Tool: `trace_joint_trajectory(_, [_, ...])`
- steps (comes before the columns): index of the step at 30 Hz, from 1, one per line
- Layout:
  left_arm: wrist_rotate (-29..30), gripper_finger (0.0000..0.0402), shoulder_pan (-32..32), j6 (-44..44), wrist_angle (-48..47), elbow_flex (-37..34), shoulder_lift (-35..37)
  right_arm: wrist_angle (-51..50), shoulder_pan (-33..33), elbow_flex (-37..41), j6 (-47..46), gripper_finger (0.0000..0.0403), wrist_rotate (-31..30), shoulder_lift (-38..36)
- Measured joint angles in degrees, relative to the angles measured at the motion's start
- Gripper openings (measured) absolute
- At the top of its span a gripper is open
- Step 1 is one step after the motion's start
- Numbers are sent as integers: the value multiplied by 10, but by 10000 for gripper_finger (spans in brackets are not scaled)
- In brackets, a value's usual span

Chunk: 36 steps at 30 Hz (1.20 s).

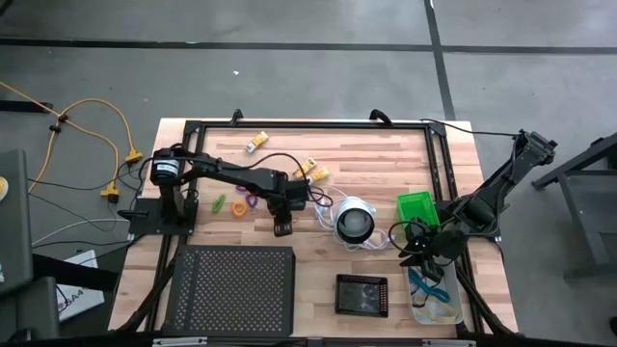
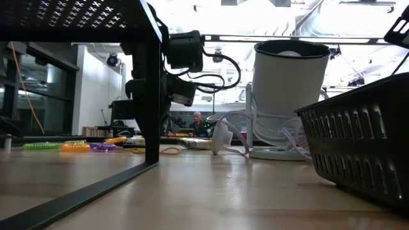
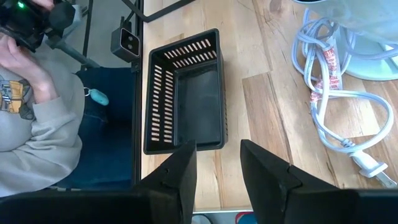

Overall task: Pick & Place Office Desk Supplies
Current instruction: Put the yellow rubberband into the gray bin

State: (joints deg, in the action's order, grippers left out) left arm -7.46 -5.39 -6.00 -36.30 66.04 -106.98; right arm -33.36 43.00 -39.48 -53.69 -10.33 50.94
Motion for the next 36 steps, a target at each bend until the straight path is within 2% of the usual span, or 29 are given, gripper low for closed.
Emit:
trace_joint_trajectory(8, [25,77,11,-14,-1,0,0,0,0,0,0,112,0,0])
trace_joint_trajectory(15, [29,8,10,-27,-4,0,-1,0,0,0,0,112,0,0])
trace_joint_trajectory(23, [37,2,14,-37,-11,0,6,0,0,0,0,112,0,0])
trace_joint_trajectory(32, [163,1,52,-48,-35,-4,48,11,0,0,0,112,0,0])
trace_joint_trajectory(36, [197,1,65,-54,-33,-3,65,16,0,0,0,112,0,0])
